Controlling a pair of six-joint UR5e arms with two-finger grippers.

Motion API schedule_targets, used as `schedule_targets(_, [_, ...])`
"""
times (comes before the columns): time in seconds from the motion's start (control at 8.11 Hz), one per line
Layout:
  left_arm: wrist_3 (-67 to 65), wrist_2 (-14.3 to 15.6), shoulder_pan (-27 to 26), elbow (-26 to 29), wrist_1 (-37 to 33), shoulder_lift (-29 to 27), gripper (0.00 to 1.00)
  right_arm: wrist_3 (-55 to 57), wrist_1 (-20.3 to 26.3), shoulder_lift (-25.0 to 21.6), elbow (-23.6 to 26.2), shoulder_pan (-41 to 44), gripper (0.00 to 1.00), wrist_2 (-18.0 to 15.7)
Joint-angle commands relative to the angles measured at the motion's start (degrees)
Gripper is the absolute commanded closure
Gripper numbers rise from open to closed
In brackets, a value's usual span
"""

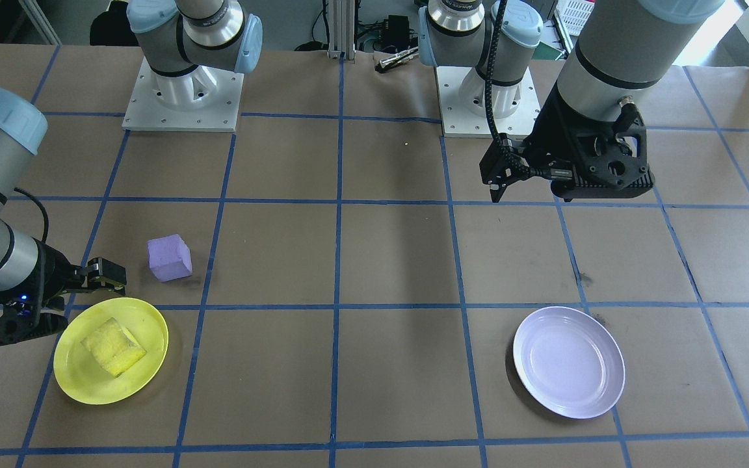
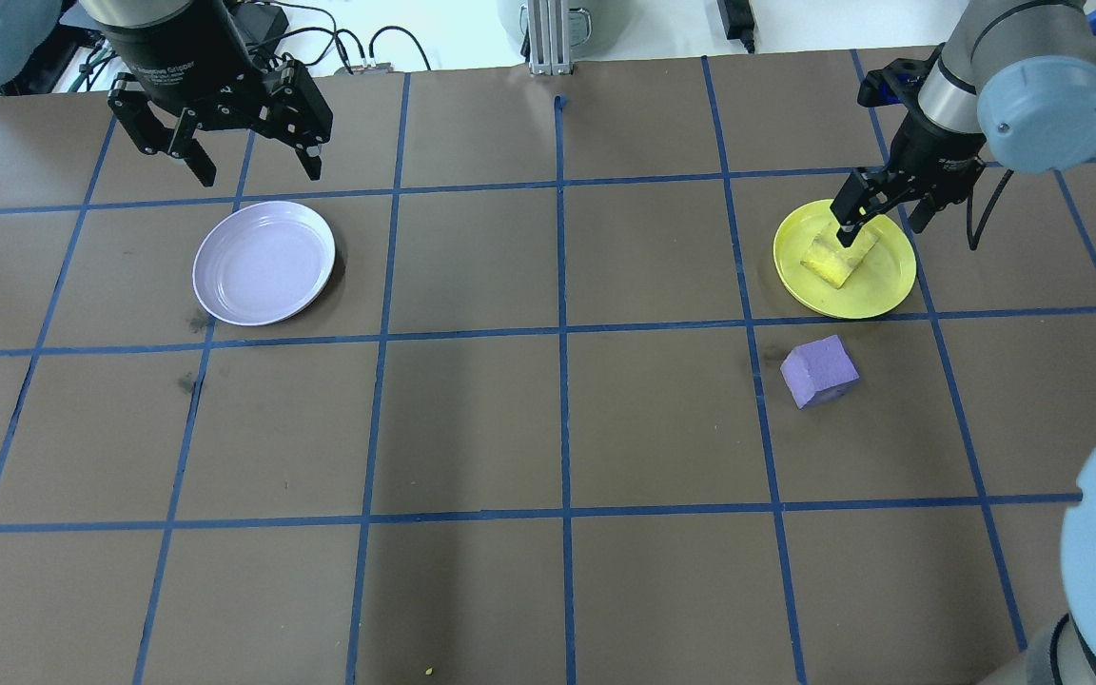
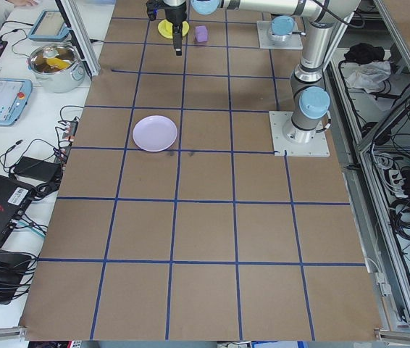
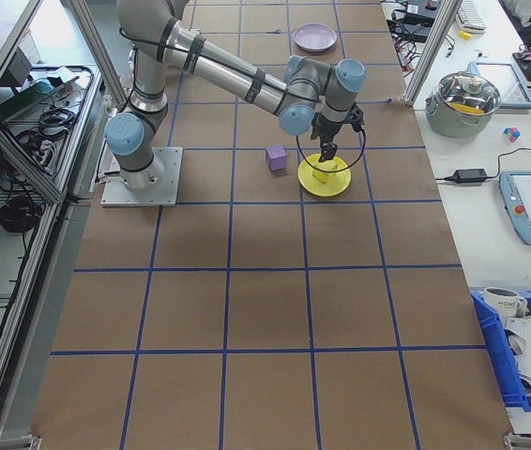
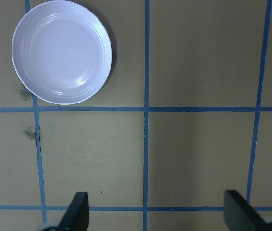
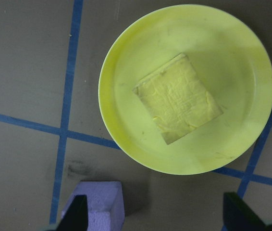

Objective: Sort blocks by color into plates

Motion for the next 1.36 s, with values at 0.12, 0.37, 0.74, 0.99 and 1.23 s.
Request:
schedule_targets(0.12, [1.12, 0.05, 0.0, 0.04, -0.01, -0.05, 0.0, 0.61, 0.1, -2.59, 11.78, 5.34, 0.0, 0.15])
schedule_targets(0.37, [1.46, 0.05, 0.0, 0.04, 0.08, -0.05, 0.0, 0.17, -2.2, -2.16, 14.98, 5.35, 0.0, -1.94])
schedule_targets(0.74, [1.82, 0.05, 0.0, 0.04, 0.26, -0.05, 0.0, 0.61, -2.81, -1.45, 15.33, 5.35, 0.0, -4.24])
schedule_targets(0.99, [1.82, 0.05, 0.0, 0.04, 0.35, -0.05, 0.0, 0.26, -5.09, -0.31, 16.3, 5.35, 0.03, -4.24])
schedule_targets(1.23, [1.82, 0.05, 0.0, 0.04, 0.35, -0.05, 0.0, 0.0, -4.93, -0.22, 16.39, 5.35, 0.83, -4.24])
